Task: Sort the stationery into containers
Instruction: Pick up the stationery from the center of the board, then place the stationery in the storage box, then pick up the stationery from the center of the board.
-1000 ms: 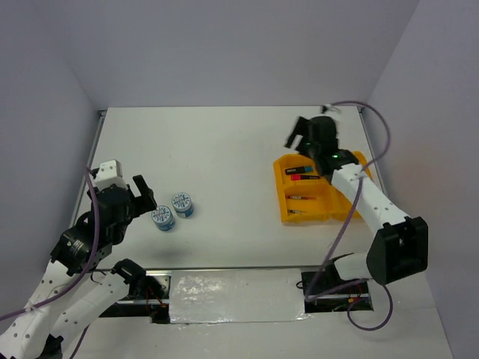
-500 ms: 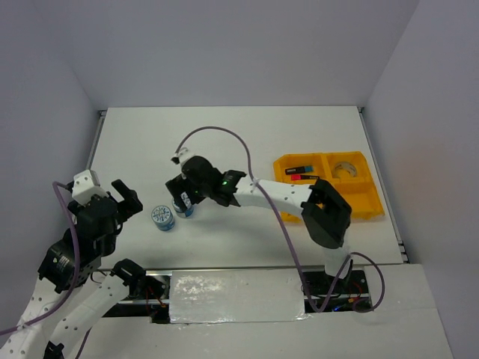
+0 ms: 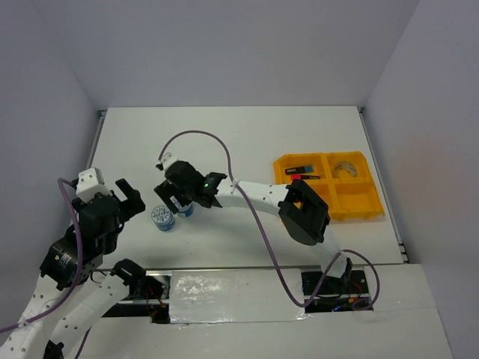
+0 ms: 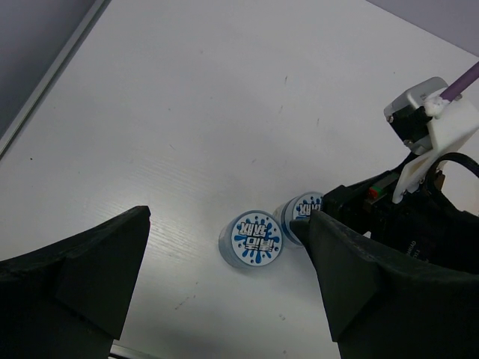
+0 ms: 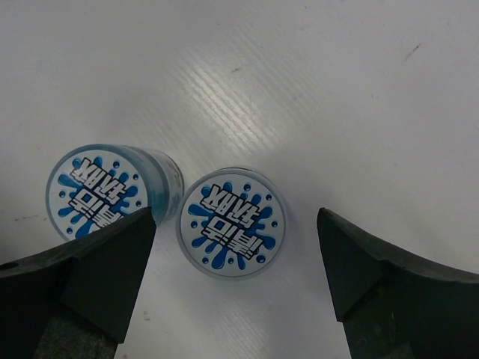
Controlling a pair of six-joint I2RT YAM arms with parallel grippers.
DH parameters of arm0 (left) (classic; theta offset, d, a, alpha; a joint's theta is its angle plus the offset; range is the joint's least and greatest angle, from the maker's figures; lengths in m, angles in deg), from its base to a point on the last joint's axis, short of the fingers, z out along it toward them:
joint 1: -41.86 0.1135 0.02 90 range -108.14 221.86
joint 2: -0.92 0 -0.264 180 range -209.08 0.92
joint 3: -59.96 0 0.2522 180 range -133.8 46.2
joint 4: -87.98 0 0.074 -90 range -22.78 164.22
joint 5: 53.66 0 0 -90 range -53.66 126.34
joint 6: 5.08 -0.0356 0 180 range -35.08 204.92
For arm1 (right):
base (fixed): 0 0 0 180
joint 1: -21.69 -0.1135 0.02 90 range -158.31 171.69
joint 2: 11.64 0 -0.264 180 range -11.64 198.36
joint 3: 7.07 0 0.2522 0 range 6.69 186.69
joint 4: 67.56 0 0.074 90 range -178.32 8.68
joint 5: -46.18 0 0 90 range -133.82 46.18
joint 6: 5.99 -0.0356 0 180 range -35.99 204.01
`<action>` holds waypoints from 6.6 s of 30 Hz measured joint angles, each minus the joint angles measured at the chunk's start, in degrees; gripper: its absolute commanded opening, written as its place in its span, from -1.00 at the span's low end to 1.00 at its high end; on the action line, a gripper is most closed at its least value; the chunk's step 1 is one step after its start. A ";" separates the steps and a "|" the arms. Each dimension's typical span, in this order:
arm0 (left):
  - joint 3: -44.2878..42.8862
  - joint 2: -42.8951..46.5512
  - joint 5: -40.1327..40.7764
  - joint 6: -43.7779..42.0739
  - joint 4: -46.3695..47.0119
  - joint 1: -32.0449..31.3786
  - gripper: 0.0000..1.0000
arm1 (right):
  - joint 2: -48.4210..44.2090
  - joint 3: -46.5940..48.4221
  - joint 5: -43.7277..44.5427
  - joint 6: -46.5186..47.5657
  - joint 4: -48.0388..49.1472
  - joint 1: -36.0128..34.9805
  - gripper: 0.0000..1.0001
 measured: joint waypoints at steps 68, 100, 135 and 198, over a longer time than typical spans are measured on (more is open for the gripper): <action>0.00 -0.48 -4.17 -2.89 2.58 0.00 0.99 | -63.28 -59.34 26.69 -32.06 -1.81 62.45 -0.99; 0.00 -0.83 -4.24 -2.89 2.93 0.00 0.99 | -66.84 -61.33 32.39 -39.58 -7.98 57.00 -1.00; 0.00 -1.99 -4.68 -2.95 2.95 0.00 0.99 | -71.73 -64.87 32.48 -39.74 -8.61 56.89 -1.00; -0.90 1.22 4.48 4.76 -3.61 1.11 0.99 | -40.65 -39.74 3.28 -8.31 15.98 11.74 0.99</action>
